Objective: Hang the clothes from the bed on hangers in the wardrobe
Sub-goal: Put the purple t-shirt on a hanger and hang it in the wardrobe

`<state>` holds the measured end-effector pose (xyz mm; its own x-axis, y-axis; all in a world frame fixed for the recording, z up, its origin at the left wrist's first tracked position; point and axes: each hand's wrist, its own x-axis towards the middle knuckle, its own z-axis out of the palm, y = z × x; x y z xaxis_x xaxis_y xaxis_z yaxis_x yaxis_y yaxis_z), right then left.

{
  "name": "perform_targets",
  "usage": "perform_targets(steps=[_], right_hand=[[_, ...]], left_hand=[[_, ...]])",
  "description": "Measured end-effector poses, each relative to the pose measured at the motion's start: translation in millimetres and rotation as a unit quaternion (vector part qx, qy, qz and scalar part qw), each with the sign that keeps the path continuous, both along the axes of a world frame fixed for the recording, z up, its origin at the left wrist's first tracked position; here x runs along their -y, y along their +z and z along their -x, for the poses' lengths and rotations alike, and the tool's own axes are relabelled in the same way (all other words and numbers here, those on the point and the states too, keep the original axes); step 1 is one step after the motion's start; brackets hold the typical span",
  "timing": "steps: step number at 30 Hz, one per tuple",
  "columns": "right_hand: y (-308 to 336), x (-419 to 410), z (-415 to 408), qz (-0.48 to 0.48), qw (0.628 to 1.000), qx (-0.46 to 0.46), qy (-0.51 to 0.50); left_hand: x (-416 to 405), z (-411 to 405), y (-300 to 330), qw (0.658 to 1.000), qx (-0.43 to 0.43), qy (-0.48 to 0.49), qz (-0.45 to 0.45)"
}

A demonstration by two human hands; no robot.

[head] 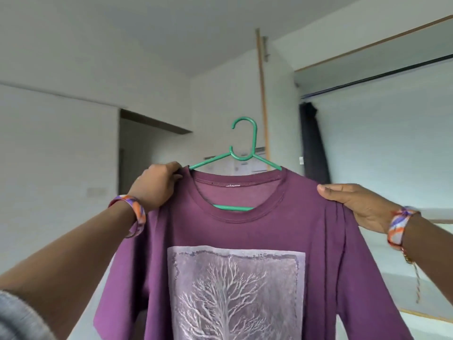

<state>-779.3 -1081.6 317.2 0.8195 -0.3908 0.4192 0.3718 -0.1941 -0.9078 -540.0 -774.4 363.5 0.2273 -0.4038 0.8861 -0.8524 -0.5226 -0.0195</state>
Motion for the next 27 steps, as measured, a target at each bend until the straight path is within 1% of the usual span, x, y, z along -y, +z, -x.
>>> perform_targets(steps=[3,5,8,10,12,15,17,21,23,25,27], right_hand=[[-12,72,23,-0.082,0.995,0.002,-0.061],[-13,120,33,-0.097,0.987,0.001,-0.127],[-8,180,46,-0.07,0.979,-0.011,-0.191],[3,216,55,-0.023,0.981,-0.037,-0.19],[11,249,62,-0.001,0.977,-0.056,-0.208],[17,296,70,-0.009,0.971,-0.018,-0.24],[18,320,73,-0.014,0.969,0.015,-0.248],[24,360,69,0.001,0.968,0.001,-0.251],[27,381,62,0.004,0.961,0.017,-0.276],[31,405,53,0.003,0.948,0.054,-0.314],[38,431,42,0.003,0.935,0.096,-0.342]], left_hand=[[100,-11,-12,0.998,0.02,-0.05,0.019],[165,-19,-18,0.994,0.03,-0.096,0.031],[260,-39,-25,0.987,0.011,-0.153,0.056],[323,-52,-23,0.979,-0.01,-0.193,0.062],[384,-59,-20,0.969,-0.018,-0.241,0.057],[467,-64,-12,0.95,-0.041,-0.305,0.05],[515,-66,-10,0.944,-0.053,-0.323,0.036],[593,-71,-5,0.938,-0.066,-0.34,0.016],[624,-72,-1,0.934,-0.062,-0.351,0.024],[653,-72,2,0.93,-0.059,-0.361,0.037],[680,-73,6,0.921,-0.064,-0.376,0.073]])
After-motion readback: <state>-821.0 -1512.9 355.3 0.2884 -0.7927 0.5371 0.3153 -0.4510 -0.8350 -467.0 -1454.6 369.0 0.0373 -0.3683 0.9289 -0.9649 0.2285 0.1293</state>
